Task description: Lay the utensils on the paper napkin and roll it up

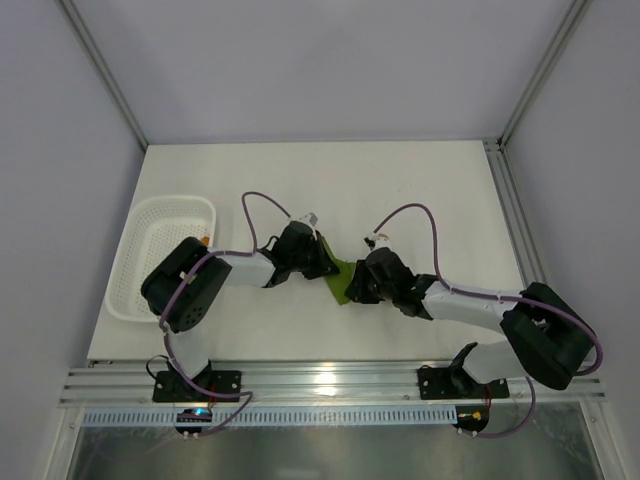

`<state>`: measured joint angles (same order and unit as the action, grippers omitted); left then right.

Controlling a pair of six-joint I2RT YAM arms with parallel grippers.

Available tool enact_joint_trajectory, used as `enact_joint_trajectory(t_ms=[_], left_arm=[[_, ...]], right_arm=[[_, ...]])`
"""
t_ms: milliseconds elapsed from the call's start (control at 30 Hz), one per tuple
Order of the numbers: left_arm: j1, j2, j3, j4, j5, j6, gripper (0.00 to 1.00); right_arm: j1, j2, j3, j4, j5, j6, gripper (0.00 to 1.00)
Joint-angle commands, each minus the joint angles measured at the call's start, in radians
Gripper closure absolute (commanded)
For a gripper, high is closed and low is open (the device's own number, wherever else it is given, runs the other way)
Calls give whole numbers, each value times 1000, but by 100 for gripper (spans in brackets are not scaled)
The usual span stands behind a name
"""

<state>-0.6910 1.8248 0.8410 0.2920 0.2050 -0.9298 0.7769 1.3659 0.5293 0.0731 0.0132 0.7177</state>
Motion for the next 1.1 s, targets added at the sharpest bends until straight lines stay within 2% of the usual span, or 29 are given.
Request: enact_joint_trajectory(t_ms=[0,233,467,567,800,1067], left_arm=[[5,25,-5,-51,-21,36,100],[7,36,7,-56,4,42,100],[5,28,12,-63,5,46,100],[7,37,13,-59,14,43,100],[5,44,10,-54,20,43,100],[7,48,17,-63,31,42,100]], right_arm=[[-5,-59,54,-67,13,-53,74],[-59,-36,67,-67,-79,-110,58],[-85,53,52,56,-194,-129,55],[-88,93,60,82,-203,-132,51],[-99,160,51,80,-188,-130,50],[-103,186,67,34,-141,-156,57]])
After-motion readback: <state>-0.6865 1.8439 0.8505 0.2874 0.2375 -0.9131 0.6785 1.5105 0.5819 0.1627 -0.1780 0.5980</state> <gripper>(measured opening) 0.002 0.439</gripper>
